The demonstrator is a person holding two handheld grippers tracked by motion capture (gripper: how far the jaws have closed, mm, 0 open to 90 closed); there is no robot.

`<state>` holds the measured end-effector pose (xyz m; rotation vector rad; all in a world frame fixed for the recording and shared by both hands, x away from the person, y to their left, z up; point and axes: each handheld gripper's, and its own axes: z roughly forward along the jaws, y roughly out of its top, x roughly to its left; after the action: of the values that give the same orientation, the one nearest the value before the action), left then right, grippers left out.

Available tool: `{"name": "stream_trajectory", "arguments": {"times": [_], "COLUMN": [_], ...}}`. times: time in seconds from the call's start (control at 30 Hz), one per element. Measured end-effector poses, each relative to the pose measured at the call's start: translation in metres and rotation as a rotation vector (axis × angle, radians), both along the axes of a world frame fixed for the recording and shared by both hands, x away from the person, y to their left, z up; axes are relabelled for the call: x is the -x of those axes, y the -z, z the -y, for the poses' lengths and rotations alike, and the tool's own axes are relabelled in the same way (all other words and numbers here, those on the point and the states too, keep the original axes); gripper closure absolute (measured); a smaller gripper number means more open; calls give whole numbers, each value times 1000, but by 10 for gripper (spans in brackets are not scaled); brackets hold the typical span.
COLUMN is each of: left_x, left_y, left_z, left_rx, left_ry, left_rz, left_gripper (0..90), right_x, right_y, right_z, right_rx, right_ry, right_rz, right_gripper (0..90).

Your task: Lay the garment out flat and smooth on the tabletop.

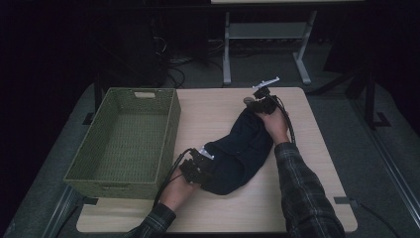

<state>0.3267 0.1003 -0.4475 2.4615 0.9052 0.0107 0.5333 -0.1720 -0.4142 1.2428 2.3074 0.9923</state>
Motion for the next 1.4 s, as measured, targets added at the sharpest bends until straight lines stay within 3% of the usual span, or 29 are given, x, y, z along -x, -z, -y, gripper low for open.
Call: {"name": "stream_trajectory", "arguments": {"times": [0.07, 0.2, 0.57, 0.8, 0.97, 1.17, 1.4], "left_x": [0, 1, -1, -1, -2, -2, -1], "left_y": [0, 0, -2, -7, -6, -10, -12], "left_z": [0, 0, 1, 1, 0, -2, 0], "left_rx": [-6, -1, -8, -11, -18, -3, -2], "left_ry": [2, -2, 5, 3, 5, -5, -10], "left_rz": [3, 4, 28, 65, 68, 73, 78], "left_gripper": [900, 900, 835, 761, 704, 685, 681], "right_x": [6, 18, 72, 109, 133, 164, 195], "right_y": [-6, -18, -29, -25, -20, -13, 2], "right_z": [3, 7, 14, 16, 13, 9, -6], "right_rx": [-38, -57, -52, -103, -101, -151, -148], "right_ry": [-2, -31, -120, -165, -205, -258, -322], "right_rz": [10, 4, -3, -9, -2, -5, -42], "right_gripper": [627, 631, 898, 900, 900, 900, 900]}}
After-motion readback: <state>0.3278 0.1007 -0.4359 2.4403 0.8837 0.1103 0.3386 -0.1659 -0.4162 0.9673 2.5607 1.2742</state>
